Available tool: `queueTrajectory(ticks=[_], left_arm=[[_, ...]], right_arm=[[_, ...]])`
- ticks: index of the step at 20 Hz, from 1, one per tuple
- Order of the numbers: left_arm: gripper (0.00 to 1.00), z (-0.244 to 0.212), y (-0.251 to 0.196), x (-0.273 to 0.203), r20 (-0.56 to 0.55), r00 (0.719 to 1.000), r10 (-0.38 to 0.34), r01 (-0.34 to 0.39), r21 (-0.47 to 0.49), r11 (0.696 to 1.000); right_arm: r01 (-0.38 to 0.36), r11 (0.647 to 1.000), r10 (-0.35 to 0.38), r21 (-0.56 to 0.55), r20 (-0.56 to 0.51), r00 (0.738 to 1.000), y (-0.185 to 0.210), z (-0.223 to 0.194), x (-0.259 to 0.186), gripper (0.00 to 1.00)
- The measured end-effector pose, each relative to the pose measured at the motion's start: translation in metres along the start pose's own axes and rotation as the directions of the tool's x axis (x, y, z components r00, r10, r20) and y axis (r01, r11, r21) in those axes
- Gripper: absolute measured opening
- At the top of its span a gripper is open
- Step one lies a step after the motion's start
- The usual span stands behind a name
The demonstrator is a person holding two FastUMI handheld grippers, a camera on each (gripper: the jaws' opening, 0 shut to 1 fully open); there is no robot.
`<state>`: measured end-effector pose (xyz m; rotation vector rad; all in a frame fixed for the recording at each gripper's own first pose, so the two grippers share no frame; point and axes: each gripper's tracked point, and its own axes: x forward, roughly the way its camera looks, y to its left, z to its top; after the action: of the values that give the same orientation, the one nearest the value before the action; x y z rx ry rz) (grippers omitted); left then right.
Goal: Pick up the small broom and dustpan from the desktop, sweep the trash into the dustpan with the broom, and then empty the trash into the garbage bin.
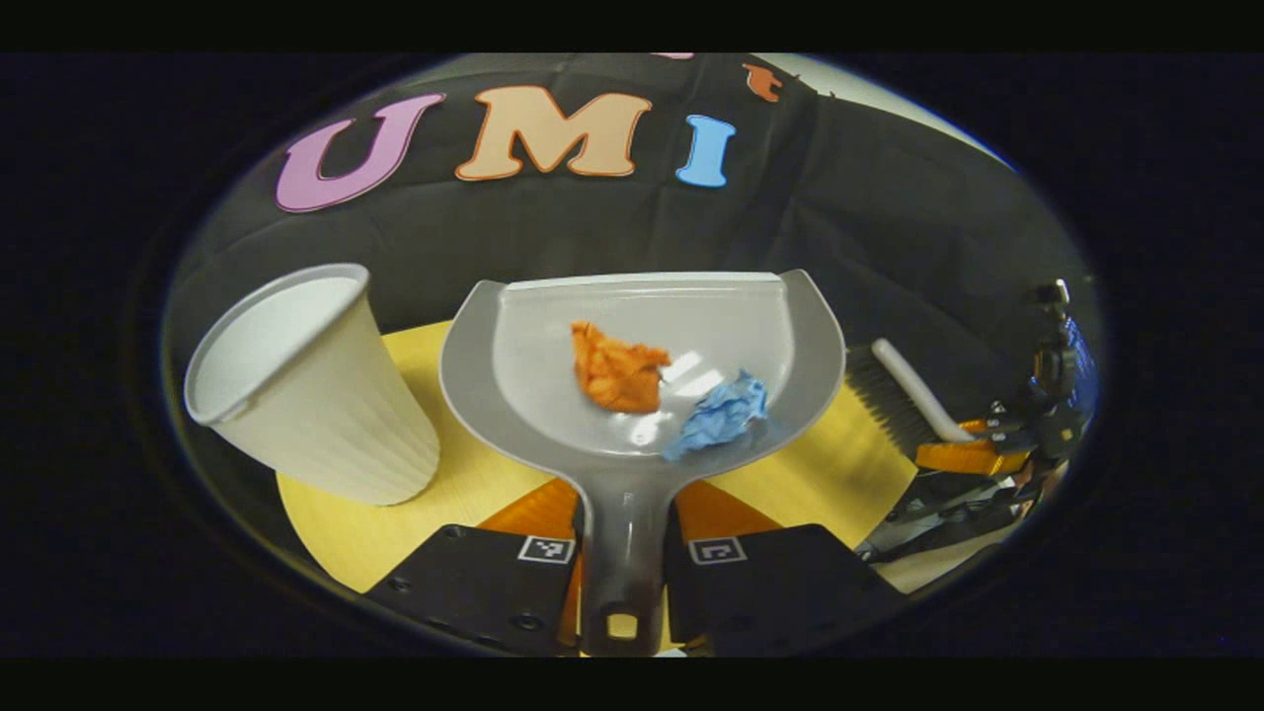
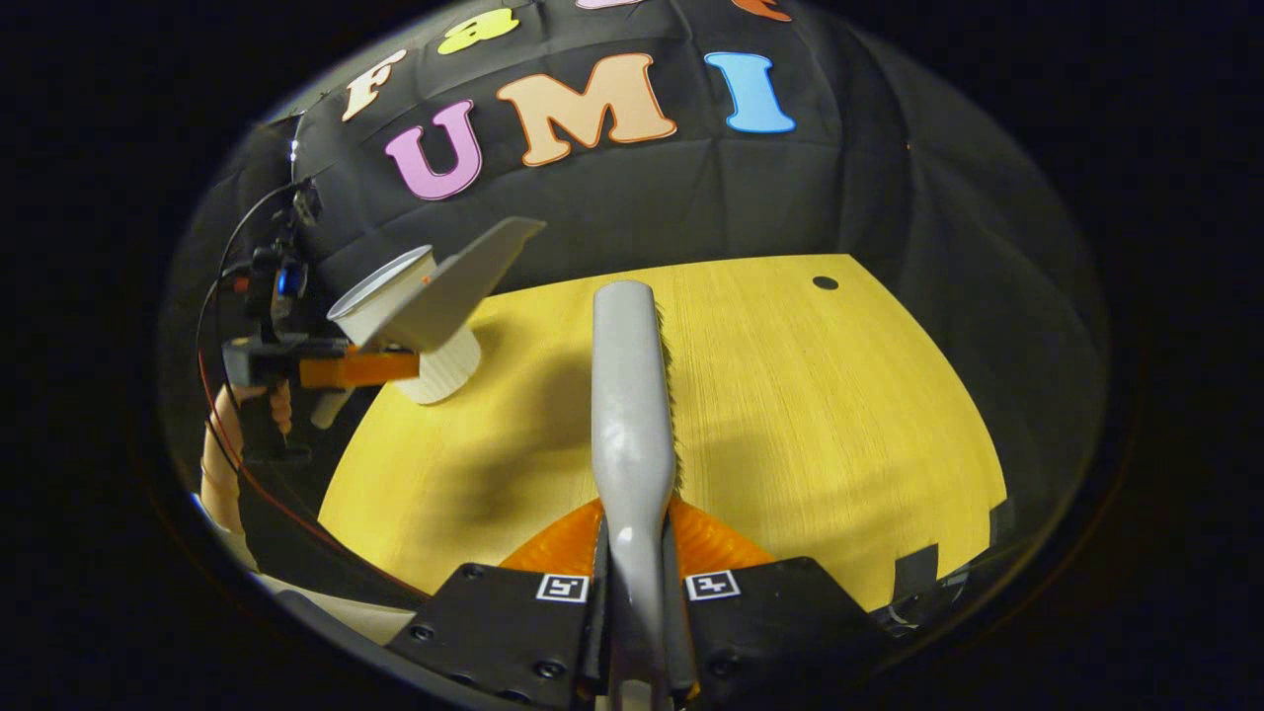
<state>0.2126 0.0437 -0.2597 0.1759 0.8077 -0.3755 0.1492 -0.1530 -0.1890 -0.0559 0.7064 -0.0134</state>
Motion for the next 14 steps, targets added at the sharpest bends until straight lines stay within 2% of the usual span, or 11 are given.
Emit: queueTrajectory(ticks=[2,4,7,10,13,14], left_arm=[[0.28,0.029,0.014,-0.014,-0.017,0.997,0.075,-0.074,0.071,0.995],[0.27,0.053,0.048,-0.056,-0.02,0.988,0.156,-0.152,0.134,0.979],[0.28,0.077,0.117,-0.101,-0.049,0.953,0.3,-0.29,0.151,0.945],[0.27,0.068,0.199,-0.135,-0.143,0.878,0.456,-0.426,0.199,0.883],[0.27,0.054,0.271,-0.151,-0.269,0.758,0.595,-0.524,0.293,0.8],[0.28,0.057,0.281,-0.145,-0.297,0.72,0.627,-0.542,0.322,0.776]], right_arm=[[-0.015,1.0,0.015,0.002,-0.017,1.0,-0.008,-0.012,0.01,0.2],[-0.036,0.999,0.036,0.019,-0.022,0.999,-0.015,-0.02,0.027,0.21],[-0.052,0.997,0.054,0.051,-0.022,0.998,-0.03,-0.024,0.054,0.2],[-0.055,0.996,0.057,0.071,-0.028,0.998,-0.025,-0.034,0.051,0.2],[-0.056,0.996,0.059,0.075,-0.042,0.997,-0.018,-0.041,0.053,0.2],[-0.059,0.996,0.062,0.073,-0.045,0.997,-0.015,-0.043,0.055,0.17]])
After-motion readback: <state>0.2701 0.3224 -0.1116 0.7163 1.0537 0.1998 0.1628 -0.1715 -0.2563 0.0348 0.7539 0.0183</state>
